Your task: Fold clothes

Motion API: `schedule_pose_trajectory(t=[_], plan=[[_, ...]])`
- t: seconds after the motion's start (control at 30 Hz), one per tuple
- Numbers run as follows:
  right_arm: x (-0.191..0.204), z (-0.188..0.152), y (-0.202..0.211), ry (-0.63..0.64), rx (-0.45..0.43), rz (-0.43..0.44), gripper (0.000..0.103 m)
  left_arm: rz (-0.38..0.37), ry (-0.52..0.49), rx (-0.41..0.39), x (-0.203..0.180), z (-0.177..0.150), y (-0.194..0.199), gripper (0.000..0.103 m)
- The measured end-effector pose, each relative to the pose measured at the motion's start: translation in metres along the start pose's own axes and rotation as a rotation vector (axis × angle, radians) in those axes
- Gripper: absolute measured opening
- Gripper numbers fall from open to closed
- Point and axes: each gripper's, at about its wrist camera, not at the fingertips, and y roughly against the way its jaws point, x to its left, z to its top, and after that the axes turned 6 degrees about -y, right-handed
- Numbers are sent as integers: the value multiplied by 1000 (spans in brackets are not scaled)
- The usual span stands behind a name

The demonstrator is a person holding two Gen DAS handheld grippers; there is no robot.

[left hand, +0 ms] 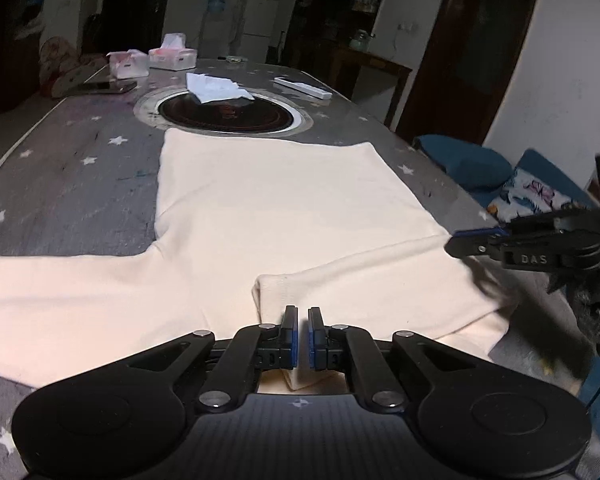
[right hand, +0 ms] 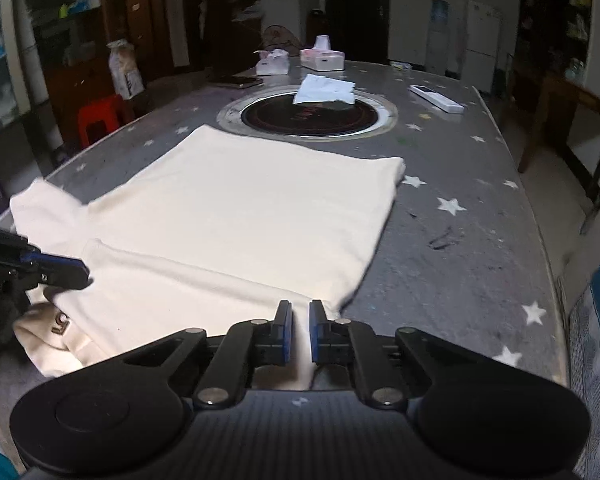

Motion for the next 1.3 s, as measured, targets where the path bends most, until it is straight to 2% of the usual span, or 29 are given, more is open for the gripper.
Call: schedule_pose_trajectory(t=[0.2, 0.3, 0.43, 0.53, 0.63, 0.73, 0.8, 0.87, 1.03, 1.3], plan=[[-1, -2, -2, -2, 6, -3, 9, 20, 18, -7, -2, 1, 0, 6], [-2, -4, -2, -9, 3, -3, 9, 49, 52, -31, 5, -1, 11, 7], [4, -1, 11, -5, -32, 19, 15, 214, 147, -65, 37, -7, 33, 9], [16, -2, 18, 22, -38, 49, 29, 351, 225, -89, 63, -12, 49, 9], [25, -5, 21, 37, -37, 64, 34, 485, 312, -107, 89, -18, 64, 10], [32, -8, 23, 43, -36, 75, 38, 593, 405, -122, 115, -26, 76, 17], [34, -8, 26, 39, -38, 80, 44, 642, 443, -128, 130, -31, 82, 29], [35, -9, 29, 36, -41, 79, 46, 685, 470, -129, 143, -34, 86, 31], [39, -12, 32, 30, -43, 85, 47, 709, 509, -114, 167, -37, 79, 31], [38, -16, 36, 16, -41, 82, 50, 745, 571, -139, 173, -39, 79, 31]])
